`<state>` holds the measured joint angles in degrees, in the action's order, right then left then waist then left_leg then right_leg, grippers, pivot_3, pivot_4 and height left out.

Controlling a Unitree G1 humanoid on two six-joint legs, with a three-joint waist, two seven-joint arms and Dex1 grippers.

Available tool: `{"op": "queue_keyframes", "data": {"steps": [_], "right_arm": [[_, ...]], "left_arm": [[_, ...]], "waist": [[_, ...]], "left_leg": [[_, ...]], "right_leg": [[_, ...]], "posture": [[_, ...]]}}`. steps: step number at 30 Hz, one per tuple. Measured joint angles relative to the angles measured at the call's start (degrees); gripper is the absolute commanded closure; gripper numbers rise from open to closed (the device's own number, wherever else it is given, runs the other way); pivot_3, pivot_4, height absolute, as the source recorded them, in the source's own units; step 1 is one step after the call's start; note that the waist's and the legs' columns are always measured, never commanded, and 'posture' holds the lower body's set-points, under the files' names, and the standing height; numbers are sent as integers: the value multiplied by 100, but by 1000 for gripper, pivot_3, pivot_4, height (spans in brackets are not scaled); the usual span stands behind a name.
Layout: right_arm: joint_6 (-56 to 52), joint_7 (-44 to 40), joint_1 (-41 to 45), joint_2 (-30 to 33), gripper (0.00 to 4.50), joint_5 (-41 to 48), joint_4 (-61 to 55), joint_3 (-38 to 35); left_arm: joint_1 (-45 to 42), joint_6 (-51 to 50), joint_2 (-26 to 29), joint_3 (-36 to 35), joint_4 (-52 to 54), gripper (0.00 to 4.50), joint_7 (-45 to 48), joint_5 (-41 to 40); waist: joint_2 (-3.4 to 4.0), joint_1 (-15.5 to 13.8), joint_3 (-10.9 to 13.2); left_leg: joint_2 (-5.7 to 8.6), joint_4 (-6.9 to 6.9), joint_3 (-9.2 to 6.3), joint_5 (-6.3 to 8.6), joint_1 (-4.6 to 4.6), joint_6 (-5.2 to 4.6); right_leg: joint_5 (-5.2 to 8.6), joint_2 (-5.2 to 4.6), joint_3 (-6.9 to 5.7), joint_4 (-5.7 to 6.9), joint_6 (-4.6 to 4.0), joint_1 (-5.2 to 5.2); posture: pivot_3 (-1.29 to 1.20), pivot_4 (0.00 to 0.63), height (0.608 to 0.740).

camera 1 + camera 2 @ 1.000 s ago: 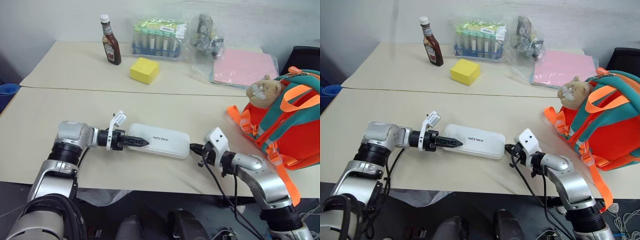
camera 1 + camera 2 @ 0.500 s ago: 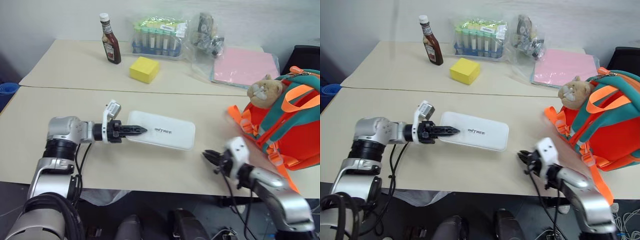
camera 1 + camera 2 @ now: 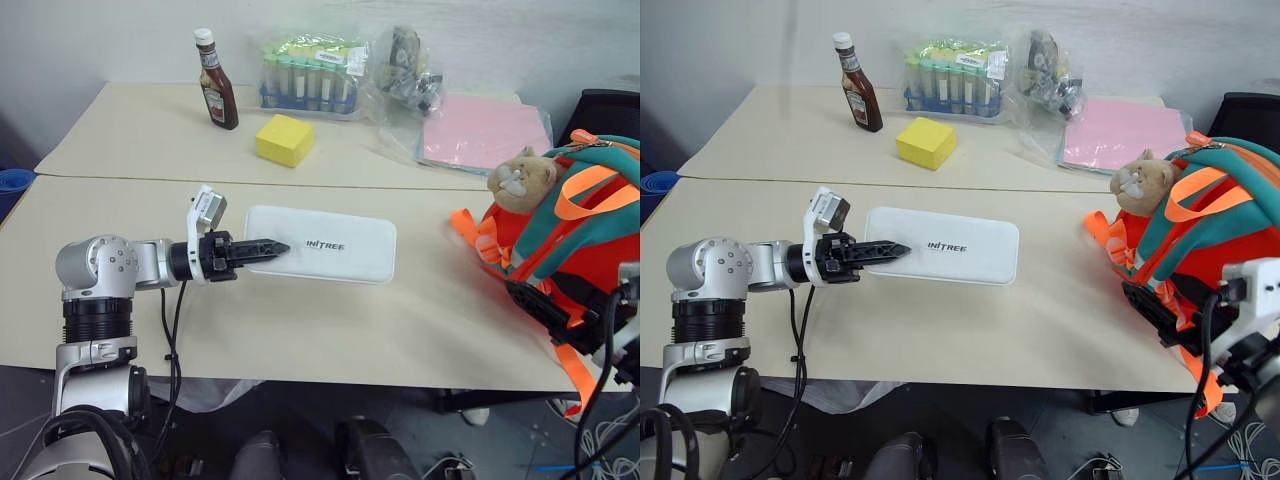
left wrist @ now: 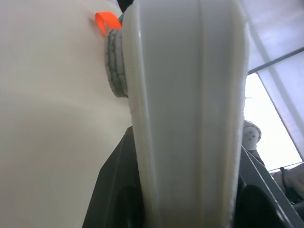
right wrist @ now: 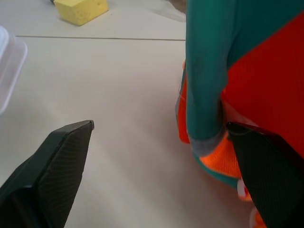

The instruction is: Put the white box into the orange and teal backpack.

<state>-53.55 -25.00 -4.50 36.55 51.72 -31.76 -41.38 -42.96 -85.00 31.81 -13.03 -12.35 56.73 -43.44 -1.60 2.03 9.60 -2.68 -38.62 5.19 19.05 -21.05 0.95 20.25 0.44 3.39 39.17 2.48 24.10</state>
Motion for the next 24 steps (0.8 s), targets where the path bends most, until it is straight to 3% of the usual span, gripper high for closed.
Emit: {"op": "queue_keyframes", "data": {"steps": [6,7,13,20,21,24], "right_arm": [[367,382,1121,-157,0,-401,877,888],[481,379,1200,-157,180,-540,1009,1036],[1041,196,1577,-166,1777,-994,1771,1388],[1069,-263,1852,-38,4195,-1001,1868,1650],[1009,-467,1924,31,4407,-889,1809,1741],[774,-1090,2082,350,4463,-455,1311,2068]], "left_arm": [[-161,-20,-100,-243,65,3127,-179,-329],[-175,-22,-93,-282,89,3127,-206,-386],[-168,15,-19,-465,280,3127,-479,-476],[-151,291,120,-717,281,3127,-741,-482],[-148,368,175,-724,279,3127,-741,-482],[-198,634,323,-747,241,3127,-738,-478]], "waist": [[0,-12,0],[0,-14,0],[0,-2,0],[2,45,1],[3,60,2],[7,90,4]], "left_leg": [[-1,-3,5,-1,-22,2],[0,-2,6,-2,-23,3],[-2,-10,8,-2,-22,3],[-2,-10,9,-2,-22,4],[-3,-10,9,-3,-22,6],[-5,-4,7,-6,-22,10]], "right_leg": [[0,0,2,10,0,28],[0,0,3,11,0,29],[0,0,5,19,0,31],[0,0,6,24,0,33],[0,1,5,26,0,35],[0,2,3,26,0,37]], "posture": [[0,150,740],[0,150,740],[0,150,740],[0,150,740],[0,150,740],[0,150,740]]}}
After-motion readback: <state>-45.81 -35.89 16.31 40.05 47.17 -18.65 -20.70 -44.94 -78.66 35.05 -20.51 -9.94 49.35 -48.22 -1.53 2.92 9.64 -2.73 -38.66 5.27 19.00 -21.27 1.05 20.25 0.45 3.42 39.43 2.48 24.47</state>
